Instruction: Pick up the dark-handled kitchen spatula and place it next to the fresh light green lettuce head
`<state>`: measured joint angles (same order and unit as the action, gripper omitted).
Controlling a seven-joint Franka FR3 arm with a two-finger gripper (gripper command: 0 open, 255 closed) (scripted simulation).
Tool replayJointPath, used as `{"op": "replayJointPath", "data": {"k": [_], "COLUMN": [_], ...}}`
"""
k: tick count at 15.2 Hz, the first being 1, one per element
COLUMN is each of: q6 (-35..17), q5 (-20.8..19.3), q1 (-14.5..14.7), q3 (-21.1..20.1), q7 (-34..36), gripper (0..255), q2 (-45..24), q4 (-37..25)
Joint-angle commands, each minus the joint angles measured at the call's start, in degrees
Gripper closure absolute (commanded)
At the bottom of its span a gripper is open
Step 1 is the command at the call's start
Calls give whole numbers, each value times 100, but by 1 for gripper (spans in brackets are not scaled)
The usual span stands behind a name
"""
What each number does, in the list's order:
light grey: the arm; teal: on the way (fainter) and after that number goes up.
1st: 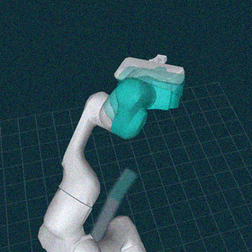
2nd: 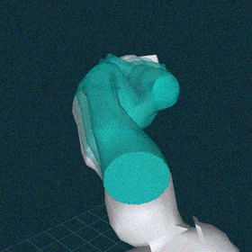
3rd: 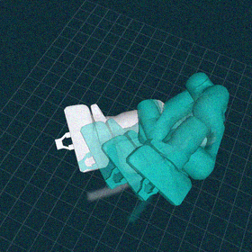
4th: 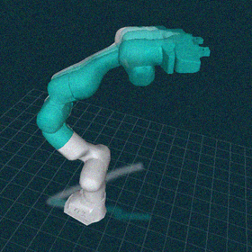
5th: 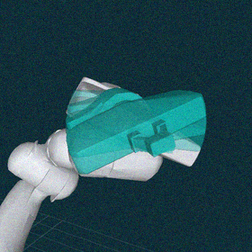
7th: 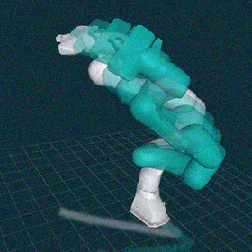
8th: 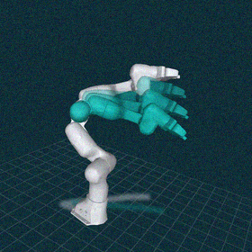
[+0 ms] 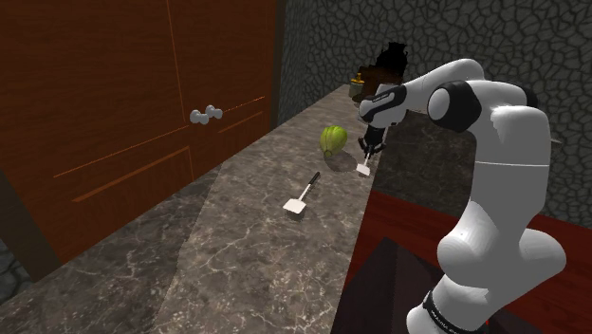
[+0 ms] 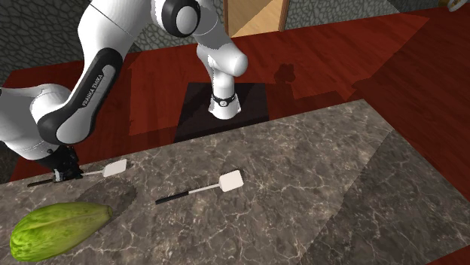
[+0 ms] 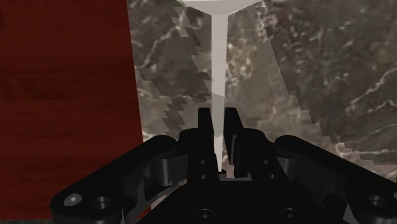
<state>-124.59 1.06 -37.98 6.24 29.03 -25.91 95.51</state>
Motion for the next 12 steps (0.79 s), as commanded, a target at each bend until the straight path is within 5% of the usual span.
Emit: {"op": "replayJointPath", "data": {"k": [1, 4, 5, 12], "q6": [-6, -5, -5, 298], "q5": [0, 0, 0, -20], "q1": [1, 1, 1, 15], "q3": [-1, -1, -1, 8], "q7": [2, 2, 2, 14], "gripper": [255, 255, 0, 0], "q2": [-3, -3, -3, 176], "q4": [1, 0, 0, -124]}}
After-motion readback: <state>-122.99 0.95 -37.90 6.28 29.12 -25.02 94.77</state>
